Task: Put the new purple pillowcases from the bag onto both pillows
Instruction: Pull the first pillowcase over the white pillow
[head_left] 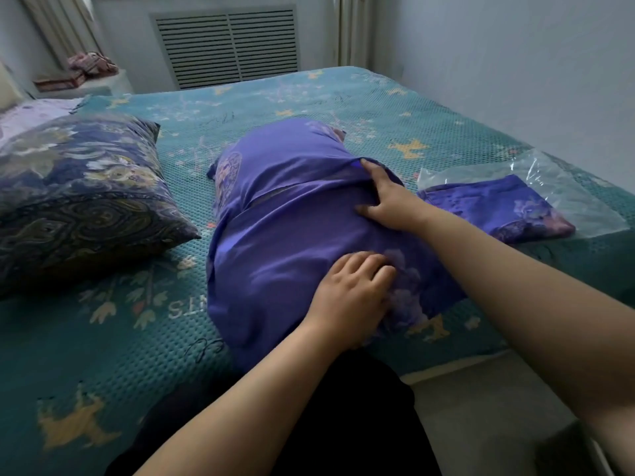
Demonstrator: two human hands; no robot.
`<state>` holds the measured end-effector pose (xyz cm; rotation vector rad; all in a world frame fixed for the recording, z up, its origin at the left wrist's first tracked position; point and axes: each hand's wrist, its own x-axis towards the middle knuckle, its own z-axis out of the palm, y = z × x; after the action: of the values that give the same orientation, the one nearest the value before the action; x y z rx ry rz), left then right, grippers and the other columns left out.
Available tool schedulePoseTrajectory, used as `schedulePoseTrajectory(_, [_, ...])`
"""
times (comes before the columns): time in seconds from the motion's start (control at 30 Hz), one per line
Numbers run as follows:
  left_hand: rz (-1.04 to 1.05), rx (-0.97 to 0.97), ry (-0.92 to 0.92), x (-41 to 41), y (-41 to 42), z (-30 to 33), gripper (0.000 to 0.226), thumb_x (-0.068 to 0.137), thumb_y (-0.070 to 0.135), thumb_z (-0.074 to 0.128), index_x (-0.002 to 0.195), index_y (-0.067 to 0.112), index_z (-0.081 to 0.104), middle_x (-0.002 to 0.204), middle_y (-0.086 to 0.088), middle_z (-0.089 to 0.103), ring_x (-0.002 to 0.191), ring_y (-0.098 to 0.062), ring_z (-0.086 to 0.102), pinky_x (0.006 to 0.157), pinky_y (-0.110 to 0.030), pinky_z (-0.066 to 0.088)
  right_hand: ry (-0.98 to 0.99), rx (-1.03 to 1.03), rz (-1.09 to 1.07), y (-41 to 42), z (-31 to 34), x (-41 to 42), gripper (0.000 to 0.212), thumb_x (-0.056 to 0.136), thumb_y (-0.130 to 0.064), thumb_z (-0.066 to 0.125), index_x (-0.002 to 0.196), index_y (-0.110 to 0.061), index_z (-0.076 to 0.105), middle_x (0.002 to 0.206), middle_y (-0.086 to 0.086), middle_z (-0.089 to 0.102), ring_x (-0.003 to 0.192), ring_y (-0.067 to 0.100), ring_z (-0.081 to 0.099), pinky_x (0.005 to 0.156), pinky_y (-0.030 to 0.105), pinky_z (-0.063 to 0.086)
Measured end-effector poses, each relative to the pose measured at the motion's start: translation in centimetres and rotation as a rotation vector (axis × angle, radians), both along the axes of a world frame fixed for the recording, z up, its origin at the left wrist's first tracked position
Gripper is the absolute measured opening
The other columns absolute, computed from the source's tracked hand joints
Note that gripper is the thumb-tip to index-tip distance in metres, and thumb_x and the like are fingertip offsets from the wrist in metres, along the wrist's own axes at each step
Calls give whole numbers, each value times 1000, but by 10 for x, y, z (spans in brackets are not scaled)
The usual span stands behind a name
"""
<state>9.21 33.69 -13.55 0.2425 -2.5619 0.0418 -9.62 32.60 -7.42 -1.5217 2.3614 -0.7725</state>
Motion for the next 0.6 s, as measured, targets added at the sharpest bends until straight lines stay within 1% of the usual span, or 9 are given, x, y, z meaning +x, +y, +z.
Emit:
schedulePoseTrajectory(0.07, [59,59,44,7,-5,11,24,76,41,63,86,19,64,99,1,64,92,-25,57,79,-36,41,47,-89,-104,11,-1,11,76,85,-27,63,147,-23,19,138,16,47,124,32,48,104,40,38])
schedulePoseTrajectory(0.1, [116,83,43,14,-12,16,25,79,45,60,82,20,63,94,1,62,87,-25,55,74,-37,43,80,-137,-133,16,-3,20,68,85,-27,62,142,-20,27,132,16,49,121,33,49,101,42,39])
schedulePoseTrajectory(0.2, [343,201,17,44,-42,34,31,84,49,58,83,18,58,90,-5,58,85,-30,54,72,-40,46,203,-304,-105,32,-8,63,35,85,-25,62,117,-14,53,106,9,56,102,29,54,90,42,44])
schedulePoseTrajectory(0.27, [520,333,16,69,-63,42,30,87,47,57,85,17,54,94,-9,57,89,-33,56,75,-39,43,216,-396,18,41,-9,98,20,85,-29,63,99,-15,60,90,5,58,87,26,56,81,41,46])
schedulePoseTrajectory(0.33, [652,443,43,92,-78,44,31,90,46,53,86,16,52,98,-12,59,91,-35,58,73,-39,40,266,-402,160,48,-14,130,28,85,-44,59,93,-17,62,86,3,59,82,25,56,77,38,47])
schedulePoseTrajectory(0.4, [746,506,13,112,-84,41,35,91,50,48,85,16,51,99,-14,61,93,-35,58,72,-38,40,418,-352,255,49,-26,154,44,78,-59,57,100,-21,61,97,3,59,89,26,56,78,38,47])
schedulePoseTrajectory(0.43, [781,527,-25,120,-84,37,38,90,53,47,85,16,50,98,-14,62,93,-34,59,72,-38,40,507,-314,280,48,-33,162,50,73,-62,60,105,-23,59,104,4,58,92,28,56,78,39,47])
schedulePoseTrajectory(0.5, [787,592,-63,133,-81,26,40,85,56,54,83,16,50,94,-11,63,90,-32,60,71,-36,41,619,-272,277,45,-46,172,55,63,-53,74,105,-23,55,108,7,58,92,31,58,72,41,50])
schedulePoseTrajectory(0.6, [592,803,52,147,-76,13,43,67,45,79,88,18,53,89,-2,60,85,-24,61,75,-34,47,697,-378,217,40,-51,175,29,64,-26,80,81,-17,58,89,5,62,73,27,58,54,35,48])
